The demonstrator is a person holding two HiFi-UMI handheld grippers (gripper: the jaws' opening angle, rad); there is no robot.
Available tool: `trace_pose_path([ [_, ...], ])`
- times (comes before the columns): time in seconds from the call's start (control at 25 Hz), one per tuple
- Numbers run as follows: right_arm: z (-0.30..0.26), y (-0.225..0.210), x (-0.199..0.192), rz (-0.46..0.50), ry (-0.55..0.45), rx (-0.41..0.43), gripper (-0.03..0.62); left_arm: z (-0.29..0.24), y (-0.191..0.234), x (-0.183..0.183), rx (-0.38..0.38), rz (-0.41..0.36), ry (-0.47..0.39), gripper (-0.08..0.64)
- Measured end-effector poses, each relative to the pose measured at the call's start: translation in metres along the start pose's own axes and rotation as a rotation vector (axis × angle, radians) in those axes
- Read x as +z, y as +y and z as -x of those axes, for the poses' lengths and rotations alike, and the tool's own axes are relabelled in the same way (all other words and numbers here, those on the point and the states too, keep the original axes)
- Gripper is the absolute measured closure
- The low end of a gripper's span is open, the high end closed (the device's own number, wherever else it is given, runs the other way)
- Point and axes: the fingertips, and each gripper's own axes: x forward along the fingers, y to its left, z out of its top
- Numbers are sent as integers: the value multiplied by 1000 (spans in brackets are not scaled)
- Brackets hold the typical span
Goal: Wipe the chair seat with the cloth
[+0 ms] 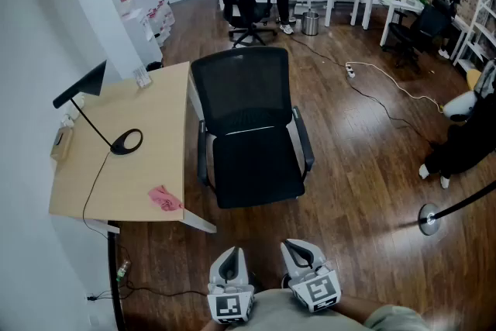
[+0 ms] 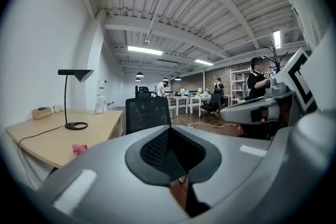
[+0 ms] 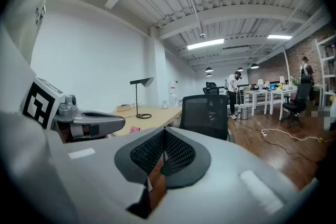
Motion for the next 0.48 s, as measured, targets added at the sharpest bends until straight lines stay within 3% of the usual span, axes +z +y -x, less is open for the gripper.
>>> trace_pose_path([
  [0.2, -78, 15, 17, 36, -13, -26, 592, -36, 80, 16, -14, -28, -34, 555],
  [0.48, -182, 54, 63, 102, 3, -2, 592, -62, 188, 31, 16, -7, -86, 554],
])
